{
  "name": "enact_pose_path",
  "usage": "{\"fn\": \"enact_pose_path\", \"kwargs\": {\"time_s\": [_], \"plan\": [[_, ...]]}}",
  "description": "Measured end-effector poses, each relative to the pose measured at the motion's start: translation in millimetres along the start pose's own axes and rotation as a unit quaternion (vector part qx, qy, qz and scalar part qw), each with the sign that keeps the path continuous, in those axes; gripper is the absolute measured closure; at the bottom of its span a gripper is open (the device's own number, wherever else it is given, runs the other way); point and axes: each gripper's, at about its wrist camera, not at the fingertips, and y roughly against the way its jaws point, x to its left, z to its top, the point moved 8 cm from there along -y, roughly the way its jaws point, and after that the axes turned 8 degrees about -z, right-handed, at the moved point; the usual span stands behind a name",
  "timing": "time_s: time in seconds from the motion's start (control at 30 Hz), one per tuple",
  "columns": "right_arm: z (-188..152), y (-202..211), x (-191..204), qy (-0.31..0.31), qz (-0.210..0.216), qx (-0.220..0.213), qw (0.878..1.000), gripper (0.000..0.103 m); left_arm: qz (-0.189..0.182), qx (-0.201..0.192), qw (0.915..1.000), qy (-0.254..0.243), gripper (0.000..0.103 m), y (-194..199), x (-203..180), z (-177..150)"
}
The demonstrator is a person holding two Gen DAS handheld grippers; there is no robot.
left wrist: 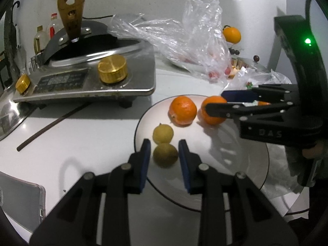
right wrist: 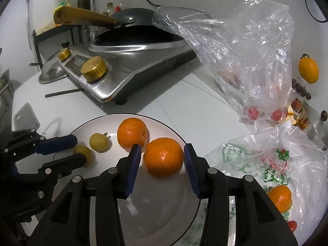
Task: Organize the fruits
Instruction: 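Open the left tool to drop the yellow fruit while the right tool releases the tangerine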
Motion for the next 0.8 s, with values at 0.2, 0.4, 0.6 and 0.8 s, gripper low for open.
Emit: {"fn": "enact_pose_path", "kwargs": {"time_s": [0.2, 0.4, 0.6, 0.8], "plan": [[-3.2, 12.1, -5.0, -0.003, -0.002, -0.007, 1.0, 0.057, 0.0, -0.014, 0.9999, 0.0, 0.05, 8.1, -7.6, 4.4], [-5.2, 24.6, -11.2, -0.009, -0.005, -0.015, 1.0, 0.057, 0.006, -0.018, 0.9998, -0.004, 0.05, 15.2, -12.4, 5.0], [-10.5, 38.9, -16.7, -0.013, -0.008, -0.021, 1.0, 0.057, 0.008, -0.023, 0.9996, -0.01, 0.049, 22.9, -23.2, 6.4], [-15.6, 52.9, -24.5, -0.019, -0.012, -0.028, 0.999, 0.057, 0.008, -0.031, 0.9994, -0.013, 0.047, 30.7, -33.5, 9.0]]}}
